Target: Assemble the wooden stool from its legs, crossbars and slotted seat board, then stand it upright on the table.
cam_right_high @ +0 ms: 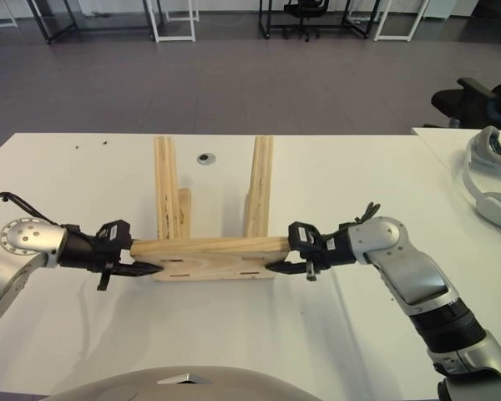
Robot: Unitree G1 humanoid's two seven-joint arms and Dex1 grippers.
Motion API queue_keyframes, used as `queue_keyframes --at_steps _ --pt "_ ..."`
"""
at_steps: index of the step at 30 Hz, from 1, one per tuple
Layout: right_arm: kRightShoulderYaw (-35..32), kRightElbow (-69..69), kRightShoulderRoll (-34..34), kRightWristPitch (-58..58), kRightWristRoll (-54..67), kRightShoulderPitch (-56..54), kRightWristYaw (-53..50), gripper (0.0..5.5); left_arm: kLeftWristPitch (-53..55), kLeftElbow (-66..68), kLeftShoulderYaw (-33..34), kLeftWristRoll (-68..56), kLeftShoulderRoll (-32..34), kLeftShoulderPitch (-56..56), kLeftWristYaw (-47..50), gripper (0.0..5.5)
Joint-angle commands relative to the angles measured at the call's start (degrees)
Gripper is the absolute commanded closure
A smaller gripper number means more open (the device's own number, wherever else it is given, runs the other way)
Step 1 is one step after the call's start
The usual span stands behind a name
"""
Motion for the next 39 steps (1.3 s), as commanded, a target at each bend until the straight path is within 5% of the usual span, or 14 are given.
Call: queue_keyframes --at_steps 1,7,10,13,17,21,23,30,36,39 --pt "-9.6 -4.0 -2.5 14.6 19.5 -16.2 4.3 3.99 17.9 -2.0 9.6 -25.6 0.4 -18.9 -1.5 4.01" --pt "-8.5 10.2 -10.5 61.4 45.7 -51.9 19.5 3.99 53.7 14.2 9.1 -60.0 9.1 -47.4 -0.6 4.01" --pt "4.3 18.3 -14.6 70.9 64.1 -61.5 21.1 4.06 63.8 25.4 -0.8 -72.2 13.4 -54.3 -2.3 4.13" --pt "12.9 12.7 -25.2 70.9 83.2 -53.8 20.7 4.16 63.8 20.9 -10.2 -85.3 24.1 -46.5 -5.9 4.19" --pt "22.0 9.6 -29.1 70.9 93.6 -46.7 15.2 4.16 62.6 13.9 -15.3 -86.9 34.6 -35.2 -12.6 4.19" --pt "27.1 14.9 -23.9 70.3 93.9 -42.8 6.6 4.16 58.2 15.7 -17.5 -86.9 30.6 -29.2 -3.3 4.19" --pt "28.4 18.9 -21.7 68.9 93.9 -39.9 1.2 3.56 55.0 17.1 -17.7 -86.9 27.5 -25.9 5.0 3.83" --pt "22.8 26.0 -18.6 64.4 93.9 -29.9 -14.5 2.05 44.8 17.5 -8.6 -86.9 17.0 -14.0 27.7 2.56" --pt "13.9 29.8 -19.5 64.0 93.9 -24.4 -22.4 0.98 44.6 17.6 0.8 -86.9 13.2 -8.4 36.6 1.59" --pt "2.4 31.5 -21.9 58.8 89.4 -16.1 -23.4 0.41 46.9 22.6 4.8 -86.9 12.8 -12.0 37.7 1.08"
